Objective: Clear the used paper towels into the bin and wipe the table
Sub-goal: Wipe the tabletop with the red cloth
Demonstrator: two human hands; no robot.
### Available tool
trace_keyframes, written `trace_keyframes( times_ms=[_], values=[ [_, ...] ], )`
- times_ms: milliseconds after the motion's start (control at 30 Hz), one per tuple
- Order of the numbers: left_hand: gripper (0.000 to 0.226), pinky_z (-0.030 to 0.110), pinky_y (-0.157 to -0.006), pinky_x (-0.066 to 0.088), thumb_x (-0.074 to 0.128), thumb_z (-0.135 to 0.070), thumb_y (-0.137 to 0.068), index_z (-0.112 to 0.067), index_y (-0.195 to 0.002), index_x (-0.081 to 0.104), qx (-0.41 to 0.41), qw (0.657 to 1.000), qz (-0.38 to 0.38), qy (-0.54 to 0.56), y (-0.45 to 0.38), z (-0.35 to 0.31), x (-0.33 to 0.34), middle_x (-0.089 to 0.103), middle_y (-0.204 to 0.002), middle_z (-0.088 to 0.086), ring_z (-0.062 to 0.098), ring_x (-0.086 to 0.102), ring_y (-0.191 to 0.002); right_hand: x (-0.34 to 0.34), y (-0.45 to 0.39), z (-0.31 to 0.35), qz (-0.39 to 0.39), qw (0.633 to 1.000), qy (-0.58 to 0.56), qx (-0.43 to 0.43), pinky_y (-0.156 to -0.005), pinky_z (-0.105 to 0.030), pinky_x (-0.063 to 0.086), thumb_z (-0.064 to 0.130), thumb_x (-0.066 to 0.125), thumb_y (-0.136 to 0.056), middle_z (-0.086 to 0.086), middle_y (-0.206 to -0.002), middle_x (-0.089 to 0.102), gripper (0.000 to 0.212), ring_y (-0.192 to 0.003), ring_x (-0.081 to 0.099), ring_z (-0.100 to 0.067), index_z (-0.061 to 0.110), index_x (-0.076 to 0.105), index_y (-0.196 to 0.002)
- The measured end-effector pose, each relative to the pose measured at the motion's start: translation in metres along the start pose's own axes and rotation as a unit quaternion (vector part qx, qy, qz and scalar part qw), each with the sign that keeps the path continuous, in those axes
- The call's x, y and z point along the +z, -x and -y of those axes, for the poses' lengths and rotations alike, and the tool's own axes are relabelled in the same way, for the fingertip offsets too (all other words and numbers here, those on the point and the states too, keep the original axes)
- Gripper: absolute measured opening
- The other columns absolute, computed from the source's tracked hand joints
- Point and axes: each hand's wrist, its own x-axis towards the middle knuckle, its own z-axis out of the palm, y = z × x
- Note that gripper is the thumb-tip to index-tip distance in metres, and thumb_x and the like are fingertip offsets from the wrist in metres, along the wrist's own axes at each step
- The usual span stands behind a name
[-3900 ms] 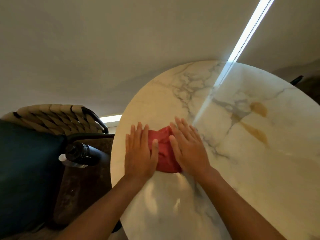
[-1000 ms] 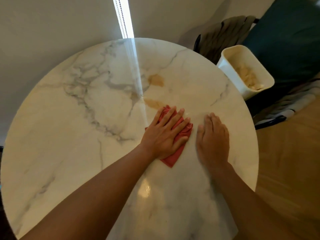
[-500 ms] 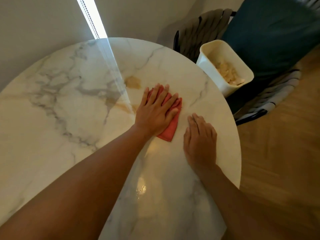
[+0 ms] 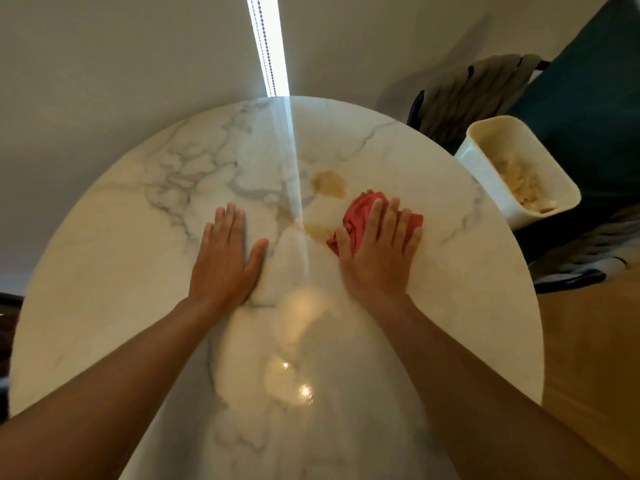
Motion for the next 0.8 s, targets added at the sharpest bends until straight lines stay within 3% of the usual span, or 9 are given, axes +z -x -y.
trace_keyframes(
  times_ms=[167,300,467,533,600,800],
  values=[
    [0.071,0.040,-0.125,0.005,0.021,-0.050,-0.101,-0.007,-0.157,0.020,0.002,1.000,-0.016,-0.008,-0.004,0.002,0.007,0.013,-0.166,0.009,0.019,0.005,-0.154,0.008,-0.035,0.041,0.024,0.998,0.013,-0.060,-0.121,-0.060,-0.004,0.064,0.017,-0.100,-0.013,-0.168,0.003,0.075,-0.154,-0.001,-0.038,0.022,0.010,-0.161],
    [0.066,0.040,-0.125,0.006,0.022,-0.044,-0.102,-0.007,-0.157,0.022,0.005,1.000,-0.024,-0.013,-0.001,0.005,0.011,0.015,-0.166,0.008,0.018,0.006,-0.154,0.016,-0.022,0.061,0.022,0.986,0.010,-0.168,-0.122,-0.058,0.005,0.062,0.031,-0.099,-0.009,-0.167,0.018,0.068,-0.153,0.012,-0.035,0.028,0.028,-0.158],
    [0.065,0.039,-0.126,0.005,0.020,-0.043,-0.102,-0.010,-0.158,0.019,0.002,1.000,-0.022,-0.008,-0.001,0.005,0.008,0.011,-0.167,0.006,0.014,0.001,-0.154,0.012,0.023,0.016,-0.018,0.950,-0.008,-0.313,-0.120,-0.055,0.022,0.060,0.044,-0.099,-0.008,-0.162,0.032,0.063,-0.151,0.026,-0.030,0.027,0.042,-0.153],
    [0.065,0.039,-0.126,0.004,0.020,-0.043,-0.103,-0.011,-0.159,0.017,-0.001,1.000,-0.019,0.000,-0.001,0.004,0.007,0.008,-0.167,0.004,0.013,-0.002,-0.154,0.007,0.022,-0.012,-0.017,0.937,-0.003,-0.349,-0.119,-0.055,0.025,0.061,0.043,-0.099,-0.008,-0.162,0.031,0.063,-0.152,0.024,-0.029,0.027,0.042,-0.152],
    [0.064,0.039,-0.126,0.004,0.019,-0.043,-0.103,-0.011,-0.159,0.015,-0.001,1.000,-0.016,0.004,0.000,0.002,0.005,0.007,-0.168,0.004,0.012,-0.004,-0.154,0.003,0.005,-0.030,0.000,0.939,0.021,-0.343,-0.120,-0.054,0.024,0.063,0.037,-0.100,-0.009,-0.164,0.027,0.064,-0.153,0.020,-0.029,0.029,0.039,-0.154],
    [0.064,0.040,-0.126,0.006,0.023,-0.041,-0.104,-0.010,-0.159,0.016,0.002,1.000,-0.017,-0.003,-0.002,0.002,0.007,0.007,-0.167,0.006,0.014,-0.002,-0.154,-0.002,-0.077,-0.004,0.032,0.986,0.047,-0.159,-0.124,-0.052,0.002,0.066,0.015,-0.101,-0.004,-0.169,0.008,0.066,-0.155,0.000,-0.028,0.036,0.015,-0.160]
  ],
)
